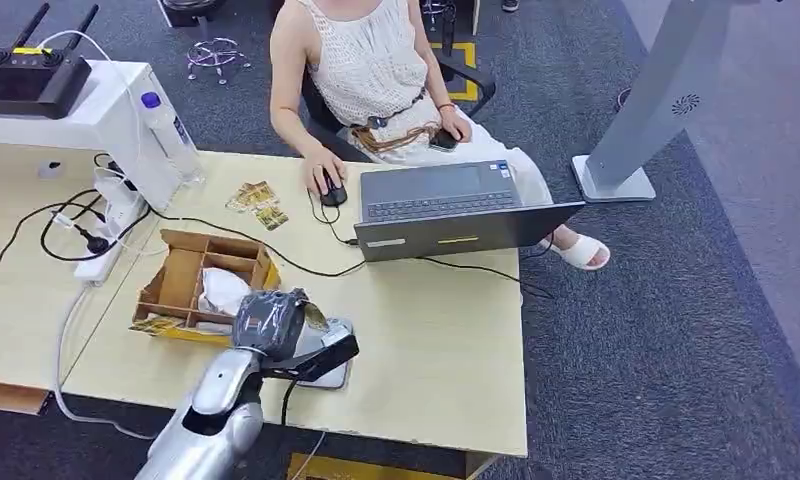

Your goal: Pass the card to the sensor for recognition and then transmit it.

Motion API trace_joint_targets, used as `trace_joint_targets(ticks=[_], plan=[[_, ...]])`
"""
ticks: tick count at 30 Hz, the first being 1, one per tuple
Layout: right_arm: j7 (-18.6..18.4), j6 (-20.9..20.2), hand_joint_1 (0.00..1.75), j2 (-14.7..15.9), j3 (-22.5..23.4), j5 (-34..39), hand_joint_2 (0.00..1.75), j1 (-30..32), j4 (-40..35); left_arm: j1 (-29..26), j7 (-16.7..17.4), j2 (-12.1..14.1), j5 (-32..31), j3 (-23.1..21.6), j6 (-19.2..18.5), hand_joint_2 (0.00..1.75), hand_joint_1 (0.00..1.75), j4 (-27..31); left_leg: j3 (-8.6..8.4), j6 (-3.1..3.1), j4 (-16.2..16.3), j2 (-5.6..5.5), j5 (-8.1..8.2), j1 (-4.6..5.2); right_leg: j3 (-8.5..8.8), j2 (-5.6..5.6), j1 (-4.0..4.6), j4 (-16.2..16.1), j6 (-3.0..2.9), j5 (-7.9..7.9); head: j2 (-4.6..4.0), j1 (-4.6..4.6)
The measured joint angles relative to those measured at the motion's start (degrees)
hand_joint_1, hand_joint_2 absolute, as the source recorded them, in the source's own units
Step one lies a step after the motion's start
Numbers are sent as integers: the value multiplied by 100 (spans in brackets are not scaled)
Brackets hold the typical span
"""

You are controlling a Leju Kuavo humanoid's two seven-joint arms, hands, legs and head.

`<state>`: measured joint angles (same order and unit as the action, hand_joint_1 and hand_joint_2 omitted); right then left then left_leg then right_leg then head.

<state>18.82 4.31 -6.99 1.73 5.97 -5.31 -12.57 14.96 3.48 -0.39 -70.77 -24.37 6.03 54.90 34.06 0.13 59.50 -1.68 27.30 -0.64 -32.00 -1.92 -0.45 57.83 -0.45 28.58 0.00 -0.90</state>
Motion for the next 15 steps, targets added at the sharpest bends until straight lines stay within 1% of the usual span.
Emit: trace_joint_targets(ticks=[2, 5, 15], plan=[[-11, 0, 0, 0, 24, -17, 175, 2, 0, 14, 31, -20, -2, 0, -72, 175, 175, -74, 0, 0, 0, 1, 0, 0, 0, -1, 0, 0, 0, 0, 0, 0], [-20, 0, 0, 0, 57, -42, 175, 4, 0, 25, 59, -44, -2, 0, -81, 175, 175, -179, 0, 0, 0, 0, 0, 0, 0, 0, 0, 0, 0, 0, 0, 0], [-20, 0, 0, 0, 87, -59, 175, 12, 0, 67, 120, -57, -37, 0, -181, 175, 175, -286, -1, 0, 0, 0, 0, 0, 1, 0, 0, 0, 0, 0, 0, 2]])
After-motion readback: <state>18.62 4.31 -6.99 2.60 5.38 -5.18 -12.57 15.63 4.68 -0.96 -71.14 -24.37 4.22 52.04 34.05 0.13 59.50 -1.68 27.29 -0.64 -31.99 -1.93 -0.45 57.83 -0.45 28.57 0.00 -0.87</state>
